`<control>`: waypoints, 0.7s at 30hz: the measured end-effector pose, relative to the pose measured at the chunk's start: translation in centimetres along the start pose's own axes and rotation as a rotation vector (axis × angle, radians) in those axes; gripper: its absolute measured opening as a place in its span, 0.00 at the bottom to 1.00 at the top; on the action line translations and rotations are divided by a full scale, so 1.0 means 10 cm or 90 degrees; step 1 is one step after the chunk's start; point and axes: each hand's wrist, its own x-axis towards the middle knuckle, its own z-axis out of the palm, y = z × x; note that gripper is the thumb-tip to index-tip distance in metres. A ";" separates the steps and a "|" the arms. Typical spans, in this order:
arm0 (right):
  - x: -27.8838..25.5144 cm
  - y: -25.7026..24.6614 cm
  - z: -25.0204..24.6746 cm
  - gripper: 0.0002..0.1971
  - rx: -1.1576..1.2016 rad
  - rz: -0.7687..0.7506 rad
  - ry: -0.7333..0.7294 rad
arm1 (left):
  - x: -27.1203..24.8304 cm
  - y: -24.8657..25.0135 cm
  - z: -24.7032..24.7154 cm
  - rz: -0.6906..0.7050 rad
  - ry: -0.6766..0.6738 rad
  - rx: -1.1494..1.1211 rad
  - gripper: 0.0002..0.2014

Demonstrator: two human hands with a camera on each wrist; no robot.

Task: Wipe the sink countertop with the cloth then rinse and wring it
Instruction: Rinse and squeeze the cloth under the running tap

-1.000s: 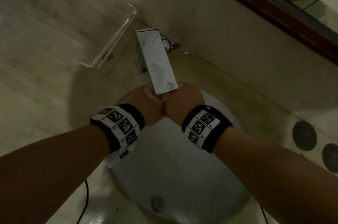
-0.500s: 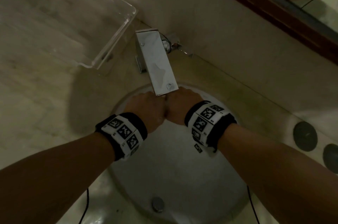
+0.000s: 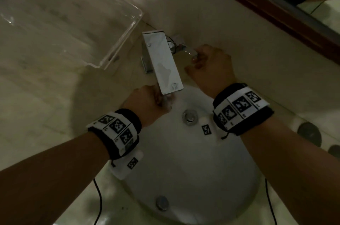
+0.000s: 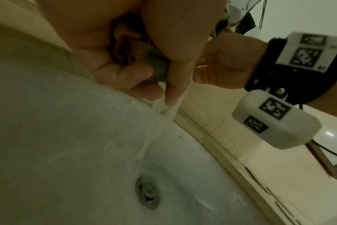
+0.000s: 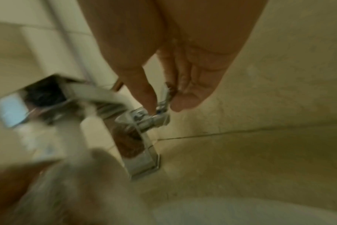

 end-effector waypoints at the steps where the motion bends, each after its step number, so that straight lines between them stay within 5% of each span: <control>1: 0.00 0.00 0.02 0.08 -0.016 -0.020 0.015 | -0.01 0.00 0.00 -0.034 -0.003 -0.006 0.21; 5: -0.07 -0.05 0.03 0.07 -0.108 -0.085 0.036 | -0.02 -0.08 0.01 -0.094 -0.011 -0.074 0.16; 8: -0.19 -0.08 0.01 0.02 -0.037 -0.111 0.016 | -0.02 -0.06 0.04 -0.102 -0.034 -0.123 0.16; 12: -0.42 -0.03 -0.04 0.27 0.013 -0.031 -0.120 | -0.10 0.08 0.06 -0.051 -0.073 -0.134 0.09; 16: -0.92 -0.08 -0.02 0.47 -0.253 -0.097 -0.268 | -0.16 0.17 0.07 0.017 -0.105 -0.090 0.08; 19: -1.22 -0.06 0.04 0.51 -0.339 -0.217 -0.289 | -0.25 0.27 0.10 0.049 -0.189 -0.009 0.06; 21: -1.33 -0.03 0.05 0.43 -0.354 -0.258 -0.247 | -0.33 0.36 0.15 0.072 -0.247 0.038 0.11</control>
